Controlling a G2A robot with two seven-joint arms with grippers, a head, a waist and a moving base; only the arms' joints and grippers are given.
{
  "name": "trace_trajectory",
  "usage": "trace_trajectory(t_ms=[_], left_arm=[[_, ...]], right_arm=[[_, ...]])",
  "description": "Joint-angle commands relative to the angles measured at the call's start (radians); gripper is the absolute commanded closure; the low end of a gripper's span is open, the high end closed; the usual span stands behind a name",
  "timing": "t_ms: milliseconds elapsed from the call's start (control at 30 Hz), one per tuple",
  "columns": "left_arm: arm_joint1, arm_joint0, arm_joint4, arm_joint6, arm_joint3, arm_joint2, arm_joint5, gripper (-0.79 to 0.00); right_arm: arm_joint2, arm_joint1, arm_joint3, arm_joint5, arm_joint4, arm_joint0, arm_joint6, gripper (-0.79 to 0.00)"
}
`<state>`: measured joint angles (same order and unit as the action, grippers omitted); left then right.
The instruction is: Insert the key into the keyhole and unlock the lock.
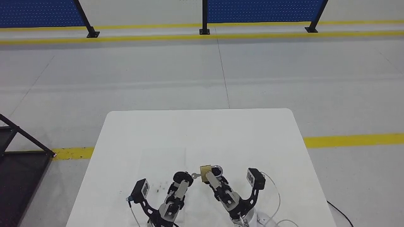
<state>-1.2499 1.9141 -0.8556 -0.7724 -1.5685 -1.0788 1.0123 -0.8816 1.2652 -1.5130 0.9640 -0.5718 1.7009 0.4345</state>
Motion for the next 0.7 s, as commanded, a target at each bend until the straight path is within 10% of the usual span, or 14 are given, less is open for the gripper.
trace_trajectory(t_ms=[0,667], left_arm=[[0.002,-0.003,-0.004,0.007,0.004,0.002,0.0,-0.292],[-0.012,-0.018,-0.027,-0.027,0.026,0.012,-0.083,0.0]], right_arm=[[-0.001,0.0,-0.006,-0.008,0.004,0.003,-0.01,0.0],[-0.005,0.004,-0.015,-0.04,-0.002,0.01,-0.072,0.0]])
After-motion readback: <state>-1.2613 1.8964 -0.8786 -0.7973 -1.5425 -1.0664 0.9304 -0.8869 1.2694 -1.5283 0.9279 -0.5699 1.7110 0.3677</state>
